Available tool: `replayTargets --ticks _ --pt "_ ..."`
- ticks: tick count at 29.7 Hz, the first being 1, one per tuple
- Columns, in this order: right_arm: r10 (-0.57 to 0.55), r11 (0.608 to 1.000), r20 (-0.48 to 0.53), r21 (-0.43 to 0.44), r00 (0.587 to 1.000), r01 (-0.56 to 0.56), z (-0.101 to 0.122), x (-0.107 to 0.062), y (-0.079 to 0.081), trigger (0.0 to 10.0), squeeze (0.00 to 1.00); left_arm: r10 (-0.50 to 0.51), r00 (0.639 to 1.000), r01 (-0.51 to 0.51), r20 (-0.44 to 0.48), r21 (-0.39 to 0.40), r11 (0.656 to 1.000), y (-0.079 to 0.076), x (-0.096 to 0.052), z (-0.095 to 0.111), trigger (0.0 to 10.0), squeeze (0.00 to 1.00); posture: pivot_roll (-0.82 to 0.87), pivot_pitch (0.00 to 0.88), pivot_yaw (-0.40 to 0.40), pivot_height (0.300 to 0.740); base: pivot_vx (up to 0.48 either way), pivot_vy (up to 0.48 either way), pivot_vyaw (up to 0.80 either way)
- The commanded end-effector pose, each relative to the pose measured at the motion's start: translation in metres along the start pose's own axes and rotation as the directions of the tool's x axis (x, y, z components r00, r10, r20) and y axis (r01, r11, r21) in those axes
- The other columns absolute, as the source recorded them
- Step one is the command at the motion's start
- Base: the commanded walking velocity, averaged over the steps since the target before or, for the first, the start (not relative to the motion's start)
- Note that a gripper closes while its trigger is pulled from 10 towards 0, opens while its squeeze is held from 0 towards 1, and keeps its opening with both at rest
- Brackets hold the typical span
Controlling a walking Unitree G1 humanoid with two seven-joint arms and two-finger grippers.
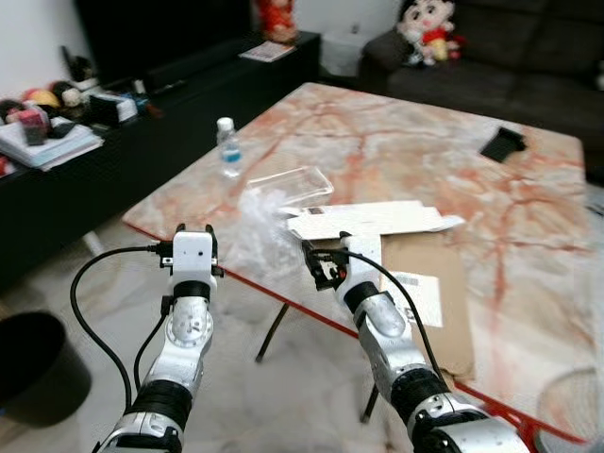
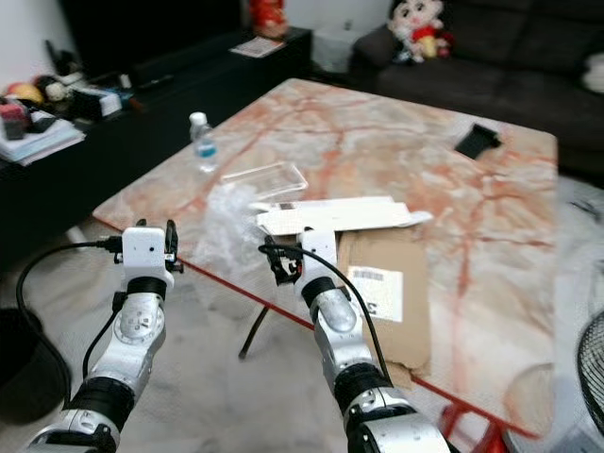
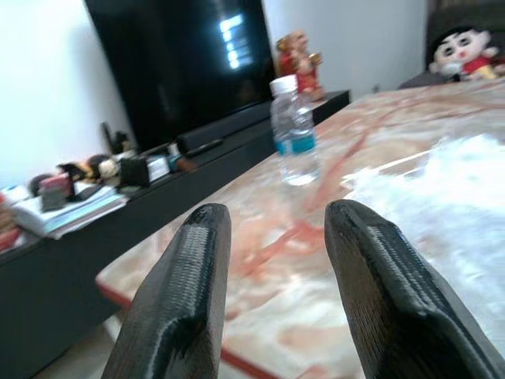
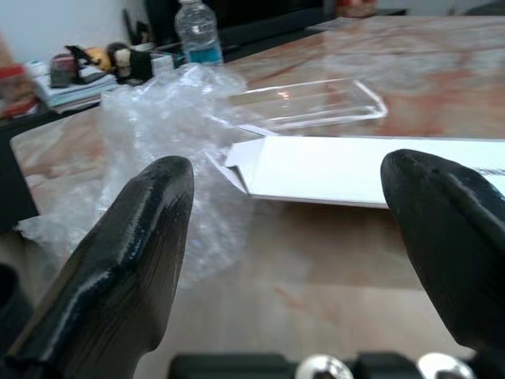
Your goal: Picking trash to rubbish bin
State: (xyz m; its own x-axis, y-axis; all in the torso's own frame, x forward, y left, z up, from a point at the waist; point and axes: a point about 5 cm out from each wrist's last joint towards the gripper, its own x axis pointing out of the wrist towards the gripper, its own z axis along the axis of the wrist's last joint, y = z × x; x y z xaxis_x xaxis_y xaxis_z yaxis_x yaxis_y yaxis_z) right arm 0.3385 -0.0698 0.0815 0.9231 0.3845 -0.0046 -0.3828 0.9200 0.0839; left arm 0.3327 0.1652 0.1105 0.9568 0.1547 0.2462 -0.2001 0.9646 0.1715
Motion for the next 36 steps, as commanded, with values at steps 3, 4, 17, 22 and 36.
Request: replayTargets --ticks 3,4,17,22,36 --pt "0.018 1.0 0.011 -0.012 1.0 -0.018 0.004 0.003 0.004 10.0 0.0 -0.009 0.999 0.009 0.035 -0.01 1.0 -0.002 0.004 0.01 10.0 0.0 0.02 0.0 -0.005 0.74 0.0 0.0 -0.8" --pt "0.018 1.0 0.011 -0.012 1.0 -0.018 0.004 0.003 0.004 10.0 0.0 -0.011 0.999 0.011 0.04 -0.011 1.0 -0.002 0.005 0.011 10.0 0.0 0.03 0.0 -0.005 0.74 0.0 0.0 -0.79" --pt "0.024 1.0 0.007 -0.009 1.0 -0.024 0.003 0.003 0.006 10.0 0.0 -0.023 0.998 0.024 0.063 -0.02 0.999 -0.003 0.007 0.018 10.0 0.0 0.03 0.0 -0.004 0.74 0.0 0.0 -0.79" --pt "0.023 1.0 0.006 -0.008 1.0 -0.023 0.003 0.003 0.007 10.0 0.0 -0.037 0.997 0.039 0.07 -0.019 0.999 -0.005 0.007 0.02 10.0 0.0 0.03 0.0 -0.002 0.74 0.0 0.0 -0.79" --pt "0.021 1.0 0.007 -0.007 1.0 -0.021 0.003 0.004 0.007 10.0 0.0 -0.063 0.995 0.065 0.076 -0.02 0.998 -0.008 0.007 0.023 10.0 0.0 0.03 0.0 0.0 0.74 0.0 0.0 -0.79"
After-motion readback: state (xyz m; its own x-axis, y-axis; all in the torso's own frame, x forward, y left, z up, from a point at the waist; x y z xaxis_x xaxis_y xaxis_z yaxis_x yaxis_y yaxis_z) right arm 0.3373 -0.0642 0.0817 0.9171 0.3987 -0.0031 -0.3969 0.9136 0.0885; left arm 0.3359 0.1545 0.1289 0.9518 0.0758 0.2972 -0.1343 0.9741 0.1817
